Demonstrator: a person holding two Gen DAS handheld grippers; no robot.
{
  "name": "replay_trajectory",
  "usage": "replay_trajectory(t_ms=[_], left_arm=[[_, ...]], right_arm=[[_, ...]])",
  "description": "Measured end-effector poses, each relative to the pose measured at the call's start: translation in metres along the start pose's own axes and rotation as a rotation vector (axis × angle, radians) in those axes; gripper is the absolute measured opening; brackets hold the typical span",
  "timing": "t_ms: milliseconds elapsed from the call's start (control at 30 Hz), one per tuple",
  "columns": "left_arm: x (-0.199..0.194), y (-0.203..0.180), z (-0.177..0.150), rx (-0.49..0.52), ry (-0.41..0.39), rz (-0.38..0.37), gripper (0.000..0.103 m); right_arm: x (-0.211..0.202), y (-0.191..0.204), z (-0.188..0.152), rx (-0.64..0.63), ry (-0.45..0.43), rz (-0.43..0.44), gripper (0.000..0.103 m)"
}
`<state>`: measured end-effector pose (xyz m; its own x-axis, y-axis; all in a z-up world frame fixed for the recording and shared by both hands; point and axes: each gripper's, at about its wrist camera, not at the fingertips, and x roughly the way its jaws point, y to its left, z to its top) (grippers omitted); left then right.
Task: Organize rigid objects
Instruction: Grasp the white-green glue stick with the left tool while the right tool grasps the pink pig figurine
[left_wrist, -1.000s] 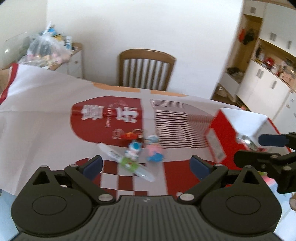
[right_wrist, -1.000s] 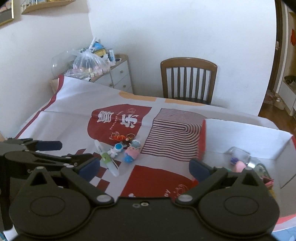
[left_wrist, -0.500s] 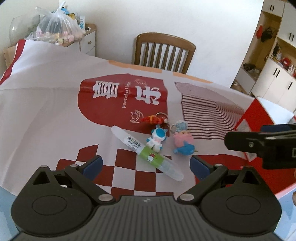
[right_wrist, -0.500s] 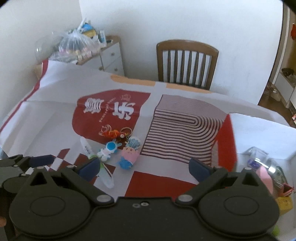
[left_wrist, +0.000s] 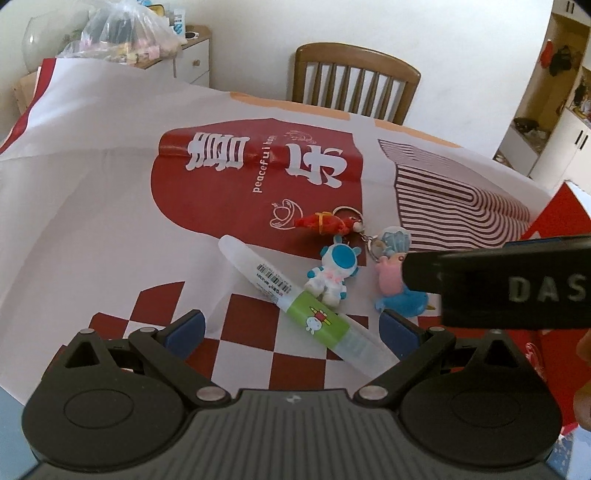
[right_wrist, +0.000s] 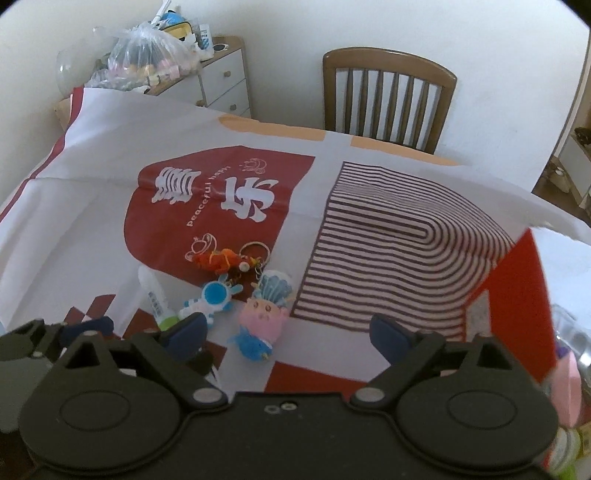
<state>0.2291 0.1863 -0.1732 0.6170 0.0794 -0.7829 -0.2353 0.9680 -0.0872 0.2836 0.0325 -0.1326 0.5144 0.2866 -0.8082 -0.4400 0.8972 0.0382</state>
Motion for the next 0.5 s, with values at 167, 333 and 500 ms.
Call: replay_trajectory(t_ms=[167,333,500], left_arm=[[0.007,-0.003,0.002,-0.002,-0.007,0.023,0.101],[0.012,-0.01,0.004,0.023,-0.006,0.049,0.1],[0.013,-0.01,0.002,0.038,-0.017,0.055,0.099]], right_arm=[[0.02,0.004,0.004,-0.009,0.048,-0.017,0.085],[0.034,0.006,0.005,-0.006,0.08,-0.019,0.08],[0.04,0.007,0.007,-0.017,0.092,-0.031,0.073]])
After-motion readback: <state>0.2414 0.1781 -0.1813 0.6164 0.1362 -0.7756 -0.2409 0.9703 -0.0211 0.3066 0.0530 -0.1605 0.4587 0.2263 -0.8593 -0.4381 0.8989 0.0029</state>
